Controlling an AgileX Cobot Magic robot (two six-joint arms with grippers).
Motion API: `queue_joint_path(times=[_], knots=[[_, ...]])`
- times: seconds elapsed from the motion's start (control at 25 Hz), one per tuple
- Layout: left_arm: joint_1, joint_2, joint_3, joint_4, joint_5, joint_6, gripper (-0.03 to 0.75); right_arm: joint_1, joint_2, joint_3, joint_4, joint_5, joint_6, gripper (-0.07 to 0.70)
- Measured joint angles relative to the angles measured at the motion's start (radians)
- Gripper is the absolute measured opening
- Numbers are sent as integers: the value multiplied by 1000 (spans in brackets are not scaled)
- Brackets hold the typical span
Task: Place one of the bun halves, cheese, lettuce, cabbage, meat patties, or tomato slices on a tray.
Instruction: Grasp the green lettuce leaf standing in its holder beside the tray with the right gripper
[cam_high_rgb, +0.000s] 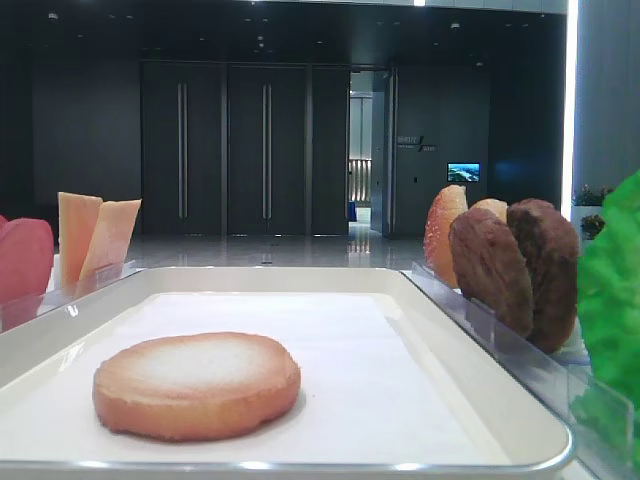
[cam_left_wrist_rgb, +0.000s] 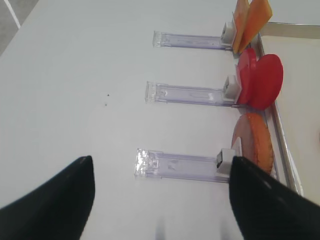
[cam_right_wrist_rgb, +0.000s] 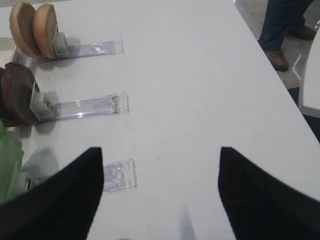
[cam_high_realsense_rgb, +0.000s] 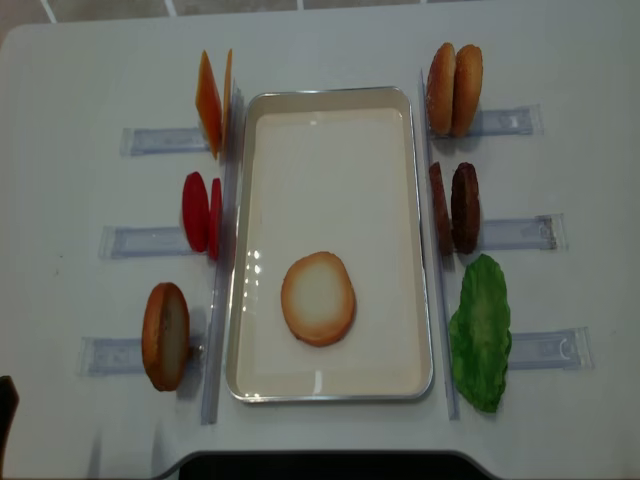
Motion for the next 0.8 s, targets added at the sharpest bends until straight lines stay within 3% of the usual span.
queue_joint_path(times=[0.64,0.8], knots=[[0,0,0,0,0,1,643,0,2,0,2,0,-9,465],[0,0,0,0,0,1,643,0,123,0,34,0,-27,465]])
